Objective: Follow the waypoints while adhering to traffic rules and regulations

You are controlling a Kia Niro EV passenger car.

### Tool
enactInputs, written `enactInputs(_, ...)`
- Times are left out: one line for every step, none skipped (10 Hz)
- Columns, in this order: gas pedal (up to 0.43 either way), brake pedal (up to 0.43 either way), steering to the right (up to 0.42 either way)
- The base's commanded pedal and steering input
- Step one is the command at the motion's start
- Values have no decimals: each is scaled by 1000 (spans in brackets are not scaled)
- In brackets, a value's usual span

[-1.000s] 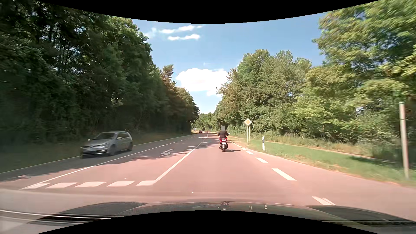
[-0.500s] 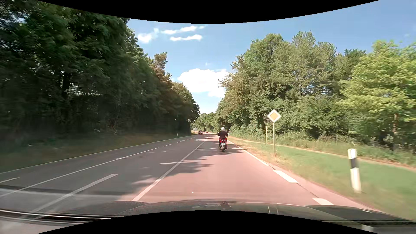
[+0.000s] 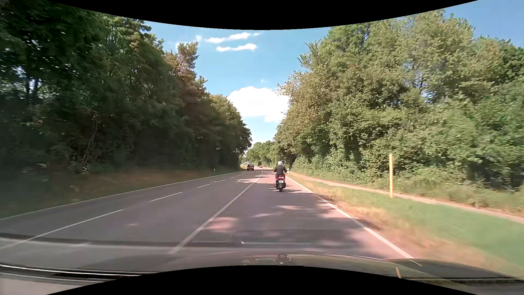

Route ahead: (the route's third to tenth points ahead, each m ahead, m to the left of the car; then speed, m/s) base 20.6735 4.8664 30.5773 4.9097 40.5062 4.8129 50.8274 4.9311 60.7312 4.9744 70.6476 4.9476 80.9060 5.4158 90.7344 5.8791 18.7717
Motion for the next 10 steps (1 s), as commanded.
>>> enactInputs(240, 12, -3)
enactInputs(240, 12, -3)
enactInputs(240, 12, -2)
enactInputs(240, 12, -2)
enactInputs(240, 12, -2)
enactInputs(240, 12, -3)
enactInputs(240, 12, -2)
enactInputs(240, 12, -2)
enactInputs(240, 12, -2)
enactInputs(260, 12, -3)
